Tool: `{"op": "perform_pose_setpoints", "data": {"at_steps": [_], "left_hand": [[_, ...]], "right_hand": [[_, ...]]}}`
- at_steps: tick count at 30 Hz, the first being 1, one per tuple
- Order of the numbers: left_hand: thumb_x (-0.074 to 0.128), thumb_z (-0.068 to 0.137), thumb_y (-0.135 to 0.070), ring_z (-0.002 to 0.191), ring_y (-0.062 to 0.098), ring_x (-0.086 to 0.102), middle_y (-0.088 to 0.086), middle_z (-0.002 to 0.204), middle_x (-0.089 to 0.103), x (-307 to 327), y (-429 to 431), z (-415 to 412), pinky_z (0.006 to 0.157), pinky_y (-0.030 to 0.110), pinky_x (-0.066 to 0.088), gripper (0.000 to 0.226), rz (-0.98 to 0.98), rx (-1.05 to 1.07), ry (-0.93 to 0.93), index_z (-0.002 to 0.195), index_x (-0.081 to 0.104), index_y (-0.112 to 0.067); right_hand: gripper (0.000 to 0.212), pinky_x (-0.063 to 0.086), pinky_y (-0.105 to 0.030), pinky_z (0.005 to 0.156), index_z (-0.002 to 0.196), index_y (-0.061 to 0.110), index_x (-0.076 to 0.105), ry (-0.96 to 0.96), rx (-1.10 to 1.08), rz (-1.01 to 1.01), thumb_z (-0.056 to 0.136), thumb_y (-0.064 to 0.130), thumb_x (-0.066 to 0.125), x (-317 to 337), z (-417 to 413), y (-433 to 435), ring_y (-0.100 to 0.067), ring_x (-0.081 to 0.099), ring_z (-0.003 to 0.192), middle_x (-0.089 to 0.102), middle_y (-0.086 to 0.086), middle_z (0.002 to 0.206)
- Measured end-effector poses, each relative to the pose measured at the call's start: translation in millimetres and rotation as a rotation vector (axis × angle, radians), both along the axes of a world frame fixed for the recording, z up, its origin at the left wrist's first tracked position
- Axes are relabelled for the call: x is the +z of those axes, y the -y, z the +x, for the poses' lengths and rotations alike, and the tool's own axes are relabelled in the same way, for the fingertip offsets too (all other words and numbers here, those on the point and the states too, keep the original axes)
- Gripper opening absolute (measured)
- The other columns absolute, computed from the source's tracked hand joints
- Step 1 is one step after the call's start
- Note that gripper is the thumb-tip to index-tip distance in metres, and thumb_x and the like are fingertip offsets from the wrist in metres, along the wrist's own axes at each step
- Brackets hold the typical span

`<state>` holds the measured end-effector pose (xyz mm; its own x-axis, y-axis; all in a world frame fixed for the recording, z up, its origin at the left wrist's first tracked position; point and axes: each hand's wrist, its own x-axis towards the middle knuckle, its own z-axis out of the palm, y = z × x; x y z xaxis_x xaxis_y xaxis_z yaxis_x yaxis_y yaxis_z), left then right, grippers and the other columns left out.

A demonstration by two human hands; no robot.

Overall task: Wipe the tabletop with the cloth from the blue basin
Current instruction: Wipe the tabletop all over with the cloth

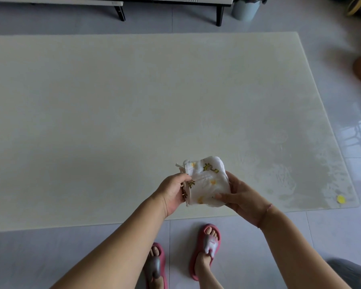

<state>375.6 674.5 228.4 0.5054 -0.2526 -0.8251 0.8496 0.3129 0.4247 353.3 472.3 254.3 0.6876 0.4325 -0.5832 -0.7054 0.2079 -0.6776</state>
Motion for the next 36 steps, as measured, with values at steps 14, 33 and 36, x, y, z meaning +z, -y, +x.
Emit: {"op": "perform_pose_setpoints", "data": {"at_steps": [14,33,36], "left_hand": [[0.045,0.075,0.025,0.078,0.023,0.066,0.010,0.083,0.068,-0.2,0.2,13.7,0.063,0.029,0.056,0.045,0.083,-0.158,0.107,0.096,0.065,-0.010],[0.076,0.073,0.005,0.079,0.017,0.072,0.002,0.086,0.075,-18.1,14.3,-9.8,0.066,0.027,0.056,0.036,0.264,-0.241,0.147,0.105,0.066,-0.010],[0.076,0.070,0.005,0.087,0.016,0.070,0.000,0.095,0.073,-25.8,16.9,-17.6,0.076,0.029,0.058,0.051,0.348,-0.396,0.216,0.115,0.061,-0.013]], "right_hand": [[0.083,0.054,-0.025,0.074,0.128,0.014,0.053,0.041,-0.069,-0.175,0.067,-0.035,0.023,-13.9,9.1,12.6,-0.018,0.067,0.093,0.073,-0.006,0.100],[0.022,0.052,-0.042,0.072,0.095,0.006,0.055,-0.293,-0.285,-0.222,0.077,-0.003,0.064,-31.4,-1.2,1.3,-0.028,0.062,0.084,0.065,-0.014,0.095],[0.017,0.052,-0.045,0.068,0.099,0.008,0.056,-0.214,-0.226,-0.431,0.087,-0.004,0.058,-35.9,-6.2,6.1,-0.028,0.060,0.084,0.061,-0.013,0.092]]}}
